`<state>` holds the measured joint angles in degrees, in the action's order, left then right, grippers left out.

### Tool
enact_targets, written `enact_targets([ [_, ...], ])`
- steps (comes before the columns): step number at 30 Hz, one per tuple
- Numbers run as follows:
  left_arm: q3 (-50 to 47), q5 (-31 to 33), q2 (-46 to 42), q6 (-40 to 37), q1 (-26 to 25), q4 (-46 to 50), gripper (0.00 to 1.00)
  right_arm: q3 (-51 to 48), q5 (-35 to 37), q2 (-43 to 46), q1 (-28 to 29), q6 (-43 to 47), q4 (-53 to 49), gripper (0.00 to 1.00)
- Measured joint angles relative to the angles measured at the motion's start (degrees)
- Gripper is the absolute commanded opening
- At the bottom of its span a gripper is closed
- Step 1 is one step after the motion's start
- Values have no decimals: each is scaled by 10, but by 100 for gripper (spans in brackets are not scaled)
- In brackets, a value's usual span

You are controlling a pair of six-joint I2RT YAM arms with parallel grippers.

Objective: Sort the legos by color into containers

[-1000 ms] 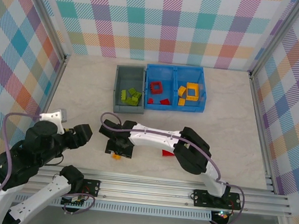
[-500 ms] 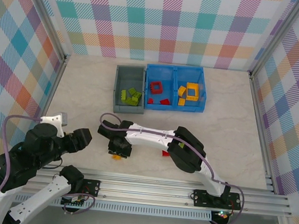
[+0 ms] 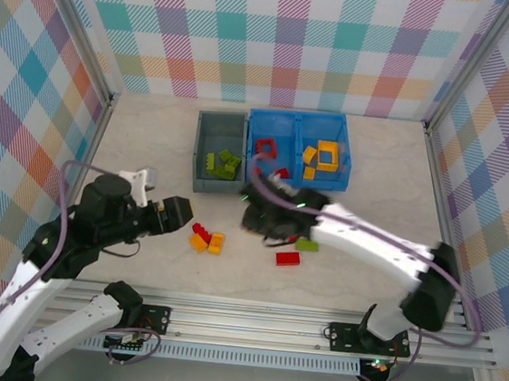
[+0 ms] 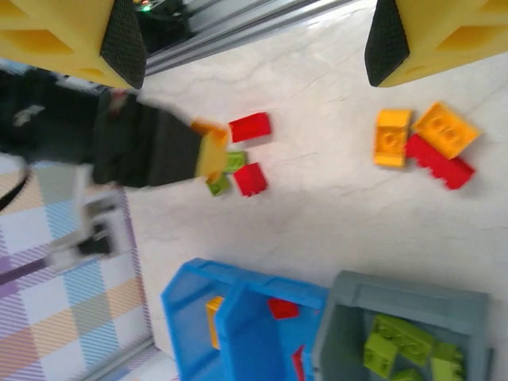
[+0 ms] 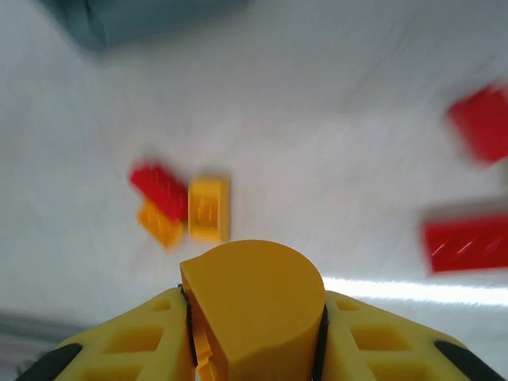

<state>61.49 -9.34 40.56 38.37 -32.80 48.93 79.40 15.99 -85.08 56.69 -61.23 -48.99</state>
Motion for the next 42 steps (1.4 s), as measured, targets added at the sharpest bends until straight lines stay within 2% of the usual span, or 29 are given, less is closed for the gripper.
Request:
enact_targets([
  [2,-2,1,33,7,-29,-41,75,0,26,30,-73,50,-1,34],
  [5,3,33,101,9,-103,-91,74,10,48,15,-169,128,-3,33],
  [10,34,132,245,9,-216,-165,74,80,52,-110,-280,232,-9,32],
  [13,42,184,301,10,-255,-194,74,148,61,-205,-317,272,-12,32],
  [22,65,241,367,13,-290,-241,74,274,76,-403,-366,322,-38,35],
  [24,67,243,370,13,-292,-246,74,299,76,-429,-369,325,-46,43],
  [26,67,245,371,14,-294,-248,74,315,76,-443,-369,331,-53,59],
  [28,67,248,372,15,-294,-250,74,321,75,-446,-369,333,-58,71],
  [30,67,251,372,15,-294,-250,74,325,75,-443,-367,337,-64,75],
  [37,67,266,373,21,-298,-242,74,326,69,-401,-355,342,-77,72],
  [42,66,281,372,27,-300,-216,74,331,59,-288,-335,350,-77,69],
])
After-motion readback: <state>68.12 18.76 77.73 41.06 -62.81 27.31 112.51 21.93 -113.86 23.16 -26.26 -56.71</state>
